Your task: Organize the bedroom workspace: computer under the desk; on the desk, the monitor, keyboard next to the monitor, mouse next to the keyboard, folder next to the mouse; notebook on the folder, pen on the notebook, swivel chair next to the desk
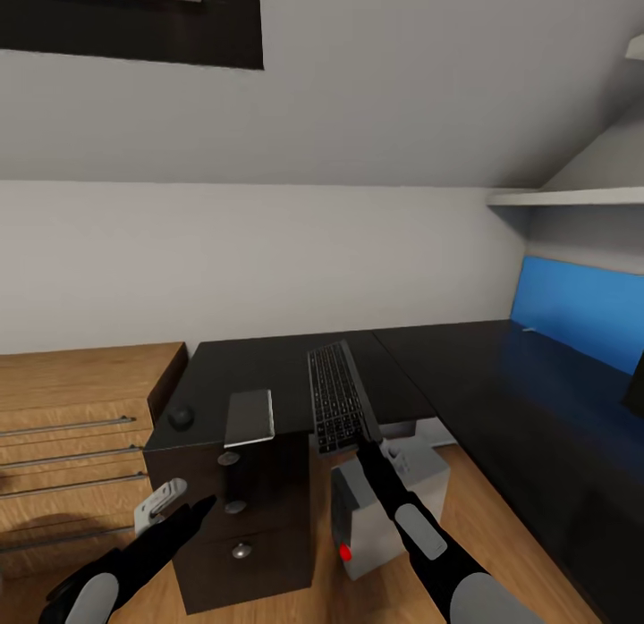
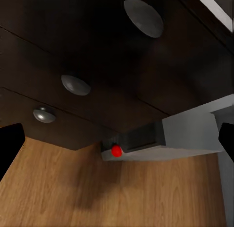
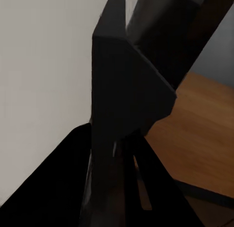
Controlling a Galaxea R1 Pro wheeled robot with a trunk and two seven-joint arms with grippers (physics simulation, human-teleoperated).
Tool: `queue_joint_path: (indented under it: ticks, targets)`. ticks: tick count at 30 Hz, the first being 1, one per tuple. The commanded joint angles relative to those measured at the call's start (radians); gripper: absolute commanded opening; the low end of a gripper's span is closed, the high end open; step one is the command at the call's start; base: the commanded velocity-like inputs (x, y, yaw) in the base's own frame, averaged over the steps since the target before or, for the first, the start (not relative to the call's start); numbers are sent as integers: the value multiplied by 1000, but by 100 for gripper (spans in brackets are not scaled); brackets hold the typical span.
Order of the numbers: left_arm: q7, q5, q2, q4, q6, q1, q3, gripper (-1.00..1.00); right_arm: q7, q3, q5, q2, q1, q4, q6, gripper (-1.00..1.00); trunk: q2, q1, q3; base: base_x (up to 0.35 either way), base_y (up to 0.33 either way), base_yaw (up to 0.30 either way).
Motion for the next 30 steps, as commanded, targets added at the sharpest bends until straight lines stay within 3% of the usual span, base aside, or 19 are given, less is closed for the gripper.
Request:
queue_joint_path:
  ticks: [1, 4, 10, 13, 15, 16, 18, 21, 23, 24, 25, 30]
  targets:
    - [16, 2, -1, -1, 2, -1, -1, 100, 2, 8, -13, -1, -1, 1, -7, -100, 7, -4, 2, 0, 0, 0]
    - [57, -30, -5, 1, 2, 0, -15, 100, 3, 7, -12, -5, -1, -2, -8, -100, 28, -16, 12, 0, 0, 0]
    - [73, -39, -1, 38, 3, 0, -92, 100, 3, 6, -12, -8, -1, -17, -8, -100, 70, -39, 30, 0, 0, 0]
    - [73, -46, 0, 69, 3, 0, -102, 100, 3, 6, -12, -9, -1, -38, -7, -100, 91, -50, 40, 0, 0, 0]
    - [71, -72, -1, 88, 3, 0, -105, 100, 1, 6, -12, -12, 0, -65, -7, -100, 105, -58, 46, 0, 0, 0]
    - [69, -107, -3, 115, 1, 0, -110, 100, -6, 6, -12, -15, 0, -93, -6, -100, 112, -62, 49, 0, 0, 0]
    - [68, -127, -3, 137, -1, -1, -117, 100, -24, 7, -12, -16, 0, -120, -5, -100, 126, -69, 55, 0, 0, 0]
    - [68, -142, -4, 161, -2, -1, -134, 100, -97, 7, -12, -18, 0, -205, 24, -100, 147, -81, 65, 0, 0, 0]
    - [68, -147, -4, 178, -3, -1, -142, 100, -253, 2, -11, -33, 0, -337, 161, -100, 161, -88, 71, 0, 0, 0]
    - [68, -148, -4, 181, -3, -1, -142, 100, -276, 1, -11, -40, -1, -356, 186, -100, 168, -92, 74, 0, 0, 0]
    - [68, -148, -4, 189, -3, -1, -143, 100, -326, 1, -12, -64, -1, -401, 248, -100, 175, -96, 77, 0, 0, 0]
    - [68, -151, -3, 237, -4, -1, -150, 100, -362, 1, -14, -104, 4, -444, 312, -100, 182, -100, 80, 0, 0, 0]
